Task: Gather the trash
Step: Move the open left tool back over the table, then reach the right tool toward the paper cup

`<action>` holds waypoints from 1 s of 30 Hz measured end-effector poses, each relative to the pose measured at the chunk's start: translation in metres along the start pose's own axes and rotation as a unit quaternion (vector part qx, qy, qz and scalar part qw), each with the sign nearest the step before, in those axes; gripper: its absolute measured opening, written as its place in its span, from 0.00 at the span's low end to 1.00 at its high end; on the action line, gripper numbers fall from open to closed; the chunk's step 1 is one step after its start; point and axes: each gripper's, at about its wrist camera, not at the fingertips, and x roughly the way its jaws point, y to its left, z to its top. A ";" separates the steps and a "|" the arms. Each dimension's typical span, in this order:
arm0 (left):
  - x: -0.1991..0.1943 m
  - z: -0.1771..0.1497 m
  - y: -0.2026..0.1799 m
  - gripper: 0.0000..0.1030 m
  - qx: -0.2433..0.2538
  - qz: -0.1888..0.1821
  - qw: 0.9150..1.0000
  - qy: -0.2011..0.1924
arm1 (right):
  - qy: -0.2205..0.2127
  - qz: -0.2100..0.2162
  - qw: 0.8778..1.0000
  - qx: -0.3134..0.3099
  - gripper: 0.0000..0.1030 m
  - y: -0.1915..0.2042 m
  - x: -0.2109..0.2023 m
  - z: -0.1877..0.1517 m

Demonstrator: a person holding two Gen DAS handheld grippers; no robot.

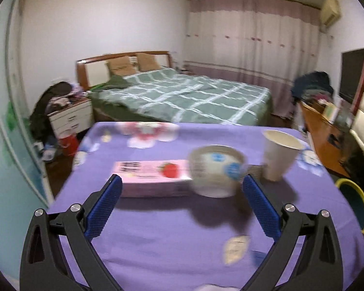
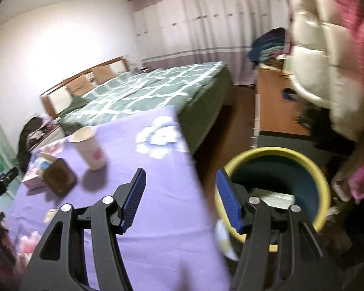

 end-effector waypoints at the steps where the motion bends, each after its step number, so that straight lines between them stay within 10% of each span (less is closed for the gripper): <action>1: 0.004 -0.001 0.011 0.95 -0.003 0.014 1.000 -0.005 | 0.004 0.010 1.000 -0.004 0.56 0.009 0.004 0.002; 12: 0.025 -0.017 0.038 0.95 -0.027 0.017 0.999 0.003 | 0.063 0.093 0.992 -0.062 0.66 0.119 0.076 0.019; 30: 0.020 -0.022 0.034 0.95 -0.031 -0.011 0.999 0.004 | 0.077 0.027 0.993 -0.086 0.78 0.189 0.155 0.036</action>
